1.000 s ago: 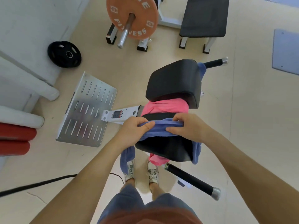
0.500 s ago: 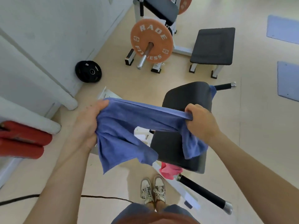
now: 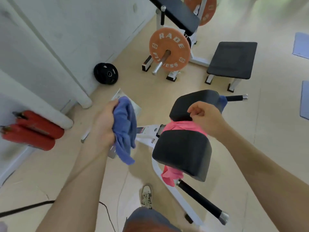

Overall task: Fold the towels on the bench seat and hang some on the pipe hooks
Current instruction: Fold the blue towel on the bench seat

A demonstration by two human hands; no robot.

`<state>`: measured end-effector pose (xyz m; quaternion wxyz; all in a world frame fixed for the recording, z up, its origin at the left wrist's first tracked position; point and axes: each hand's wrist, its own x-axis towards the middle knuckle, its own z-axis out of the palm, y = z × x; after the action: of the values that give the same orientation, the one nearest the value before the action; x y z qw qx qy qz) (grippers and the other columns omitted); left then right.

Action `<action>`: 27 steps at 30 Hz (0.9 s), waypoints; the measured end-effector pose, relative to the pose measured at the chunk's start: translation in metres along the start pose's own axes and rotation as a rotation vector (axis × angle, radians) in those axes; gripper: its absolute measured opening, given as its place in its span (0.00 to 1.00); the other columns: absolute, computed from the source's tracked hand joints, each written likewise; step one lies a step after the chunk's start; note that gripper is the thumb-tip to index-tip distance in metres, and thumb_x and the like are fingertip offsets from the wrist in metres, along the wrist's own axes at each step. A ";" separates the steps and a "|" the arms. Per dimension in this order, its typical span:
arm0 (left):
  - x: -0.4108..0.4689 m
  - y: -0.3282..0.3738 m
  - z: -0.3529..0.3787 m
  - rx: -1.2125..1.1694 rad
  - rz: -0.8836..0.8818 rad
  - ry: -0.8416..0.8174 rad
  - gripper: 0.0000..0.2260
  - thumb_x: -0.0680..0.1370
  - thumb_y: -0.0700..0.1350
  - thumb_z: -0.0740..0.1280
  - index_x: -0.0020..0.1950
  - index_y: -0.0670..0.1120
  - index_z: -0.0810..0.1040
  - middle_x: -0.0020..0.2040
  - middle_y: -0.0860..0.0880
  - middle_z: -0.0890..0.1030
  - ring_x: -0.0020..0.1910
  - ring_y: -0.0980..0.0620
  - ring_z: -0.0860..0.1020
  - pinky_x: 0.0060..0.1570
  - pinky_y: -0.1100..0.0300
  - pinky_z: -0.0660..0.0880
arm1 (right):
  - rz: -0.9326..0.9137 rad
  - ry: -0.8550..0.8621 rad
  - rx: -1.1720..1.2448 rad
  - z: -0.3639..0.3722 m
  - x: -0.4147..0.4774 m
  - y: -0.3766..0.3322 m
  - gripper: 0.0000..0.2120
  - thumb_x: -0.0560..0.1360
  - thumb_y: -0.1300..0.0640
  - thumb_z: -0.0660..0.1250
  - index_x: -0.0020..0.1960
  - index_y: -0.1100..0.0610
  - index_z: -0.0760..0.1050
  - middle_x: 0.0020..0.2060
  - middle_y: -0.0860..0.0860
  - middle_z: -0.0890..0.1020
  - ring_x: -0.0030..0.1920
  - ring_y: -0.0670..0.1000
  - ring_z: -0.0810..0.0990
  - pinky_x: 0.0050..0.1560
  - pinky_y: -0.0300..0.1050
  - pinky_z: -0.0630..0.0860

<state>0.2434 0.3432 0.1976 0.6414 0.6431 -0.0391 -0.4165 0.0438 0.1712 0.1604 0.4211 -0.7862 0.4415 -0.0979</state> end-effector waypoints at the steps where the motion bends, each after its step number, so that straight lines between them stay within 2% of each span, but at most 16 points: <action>1: -0.010 -0.004 0.017 0.035 -0.047 -0.116 0.12 0.81 0.43 0.56 0.37 0.48 0.66 0.33 0.51 0.65 0.29 0.57 0.66 0.28 0.66 0.66 | -0.052 -0.103 0.007 0.002 -0.008 -0.002 0.14 0.74 0.65 0.67 0.55 0.49 0.76 0.47 0.47 0.80 0.48 0.48 0.79 0.52 0.41 0.78; 3: -0.034 -0.013 0.050 0.054 -0.164 -0.345 0.14 0.80 0.44 0.57 0.34 0.47 0.66 0.30 0.53 0.61 0.24 0.58 0.59 0.22 0.67 0.58 | -0.164 -0.295 0.074 0.004 -0.024 -0.002 0.24 0.72 0.62 0.70 0.65 0.47 0.70 0.57 0.46 0.77 0.55 0.46 0.77 0.52 0.36 0.77; 4: -0.044 -0.019 0.064 0.089 -0.141 -0.425 0.14 0.80 0.45 0.58 0.35 0.43 0.69 0.30 0.51 0.65 0.25 0.57 0.64 0.24 0.67 0.63 | -0.218 -0.366 0.131 0.004 -0.032 0.001 0.27 0.71 0.63 0.71 0.67 0.48 0.68 0.58 0.46 0.76 0.56 0.44 0.76 0.51 0.33 0.75; 5: -0.054 -0.027 0.077 0.158 -0.066 -0.437 0.12 0.79 0.45 0.61 0.39 0.39 0.74 0.34 0.47 0.72 0.31 0.54 0.72 0.31 0.64 0.70 | -0.265 -0.412 0.204 0.003 -0.040 0.004 0.28 0.71 0.64 0.70 0.68 0.50 0.68 0.57 0.46 0.77 0.56 0.43 0.77 0.50 0.32 0.75; 6: -0.066 -0.036 0.091 0.204 0.022 -0.407 0.10 0.77 0.44 0.64 0.42 0.38 0.77 0.38 0.43 0.76 0.37 0.51 0.76 0.38 0.61 0.74 | -0.301 -0.430 0.280 0.000 -0.047 0.009 0.26 0.71 0.66 0.69 0.66 0.53 0.70 0.54 0.46 0.79 0.54 0.43 0.78 0.50 0.33 0.75; 8: -0.094 -0.051 0.116 0.201 0.134 -0.393 0.06 0.73 0.40 0.65 0.43 0.40 0.80 0.40 0.41 0.79 0.41 0.47 0.78 0.44 0.58 0.76 | -0.324 -0.440 0.359 -0.015 -0.060 0.025 0.19 0.71 0.68 0.66 0.60 0.55 0.74 0.48 0.45 0.81 0.50 0.44 0.80 0.50 0.38 0.76; 11: -0.130 -0.068 0.149 0.182 0.168 -0.314 0.06 0.71 0.39 0.65 0.40 0.41 0.81 0.36 0.44 0.81 0.36 0.49 0.80 0.38 0.62 0.77 | -0.353 -0.411 0.297 -0.051 -0.079 0.062 0.11 0.71 0.65 0.64 0.51 0.54 0.76 0.40 0.46 0.81 0.42 0.44 0.79 0.46 0.40 0.76; 13: -0.148 -0.075 0.165 0.256 0.187 -0.205 0.06 0.74 0.41 0.66 0.38 0.42 0.80 0.33 0.46 0.81 0.32 0.51 0.79 0.35 0.62 0.76 | -0.361 -0.445 0.291 -0.074 -0.089 0.081 0.09 0.72 0.65 0.65 0.47 0.52 0.74 0.37 0.45 0.79 0.36 0.41 0.76 0.41 0.37 0.72; 17: -0.168 -0.079 0.183 0.433 0.173 -0.110 0.14 0.80 0.48 0.62 0.43 0.41 0.82 0.37 0.45 0.83 0.37 0.51 0.80 0.40 0.60 0.77 | -0.302 -0.608 0.359 -0.104 -0.090 0.097 0.18 0.73 0.63 0.68 0.60 0.48 0.74 0.51 0.45 0.80 0.38 0.37 0.76 0.35 0.29 0.72; 19: -0.172 -0.077 0.191 0.475 0.184 -0.111 0.15 0.80 0.50 0.62 0.42 0.42 0.82 0.38 0.44 0.83 0.37 0.50 0.80 0.40 0.59 0.76 | -0.284 -0.744 0.377 -0.113 -0.094 0.099 0.15 0.75 0.59 0.68 0.60 0.48 0.75 0.46 0.45 0.81 0.35 0.42 0.74 0.32 0.31 0.69; 22: -0.167 -0.074 0.200 0.516 0.226 -0.047 0.17 0.80 0.50 0.62 0.38 0.42 0.79 0.35 0.43 0.79 0.35 0.49 0.75 0.37 0.58 0.72 | -0.261 -0.778 0.432 -0.123 -0.099 0.099 0.06 0.76 0.56 0.68 0.51 0.57 0.77 0.32 0.44 0.78 0.29 0.41 0.72 0.29 0.32 0.67; 24: -0.158 -0.074 0.203 0.622 0.293 0.067 0.19 0.79 0.54 0.62 0.39 0.40 0.75 0.36 0.44 0.73 0.36 0.49 0.70 0.38 0.55 0.68 | -0.209 -0.744 0.514 -0.128 -0.093 0.098 0.05 0.76 0.56 0.69 0.49 0.56 0.78 0.31 0.44 0.79 0.27 0.40 0.74 0.26 0.31 0.67; 27: -0.143 -0.073 0.199 0.795 0.409 0.198 0.19 0.80 0.54 0.61 0.40 0.38 0.74 0.34 0.45 0.69 0.35 0.52 0.68 0.38 0.56 0.66 | -0.141 -0.698 0.487 -0.140 -0.073 0.092 0.07 0.76 0.52 0.68 0.46 0.55 0.79 0.25 0.43 0.73 0.21 0.42 0.65 0.21 0.32 0.62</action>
<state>-0.0018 0.2817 0.2388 0.4145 0.8551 -0.2605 -0.1707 -0.1290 0.1241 0.1950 0.7108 -0.6781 0.1817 0.0437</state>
